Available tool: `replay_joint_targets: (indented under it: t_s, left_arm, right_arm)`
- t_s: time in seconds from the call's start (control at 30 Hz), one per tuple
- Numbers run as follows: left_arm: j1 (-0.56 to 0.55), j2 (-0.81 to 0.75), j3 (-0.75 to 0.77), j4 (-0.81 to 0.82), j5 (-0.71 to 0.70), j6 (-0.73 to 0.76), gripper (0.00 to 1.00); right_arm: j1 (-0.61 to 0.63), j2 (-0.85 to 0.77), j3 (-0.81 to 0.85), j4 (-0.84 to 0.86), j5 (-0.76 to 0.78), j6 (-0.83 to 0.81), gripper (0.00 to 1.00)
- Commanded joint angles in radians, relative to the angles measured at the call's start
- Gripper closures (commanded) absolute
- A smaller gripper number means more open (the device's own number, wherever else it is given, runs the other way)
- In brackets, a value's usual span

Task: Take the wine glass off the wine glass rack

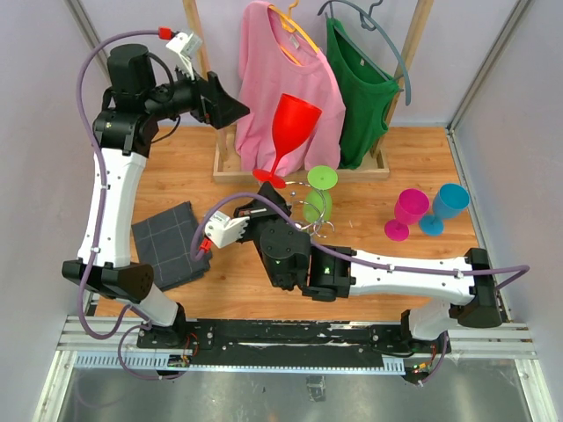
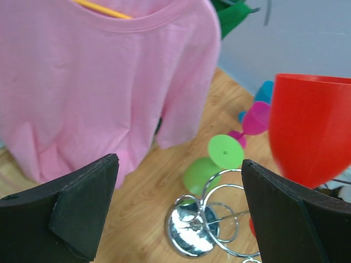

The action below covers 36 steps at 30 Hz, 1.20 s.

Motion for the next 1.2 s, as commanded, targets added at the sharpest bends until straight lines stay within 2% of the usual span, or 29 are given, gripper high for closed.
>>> replay_joint_targets:
  t_s: [0.0, 0.17, 0.37, 1.07, 1.17]
  left_arm:
    - [0.008, 0.011, 0.058, 0.051, 0.210, -0.081, 0.01]
    - [0.007, 0.010, 0.056, 0.074, 0.376, -0.134, 0.01]
    - [0.002, 0.007, 0.043, 0.099, 0.449, -0.154, 0.01]
    - [-0.221, 0.106, 0.104, 0.102, 0.408, -0.146, 0.02]
    - [-0.248, 0.115, 0.106, 0.102, 0.410, -0.142, 0.07]
  right_arm:
    - [0.018, -0.001, -0.004, 0.095, 0.034, -0.038, 0.99]
    - [0.021, 0.001, -0.012, 0.111, 0.035, -0.037, 0.99]
    - [0.030, 0.021, -0.009, 0.157, 0.036, -0.074, 0.99]
    - [0.062, 0.070, 0.008, 0.185, 0.020, -0.099, 0.99]
    - [0.062, 0.075, 0.011, 0.189, 0.021, -0.105, 0.99]
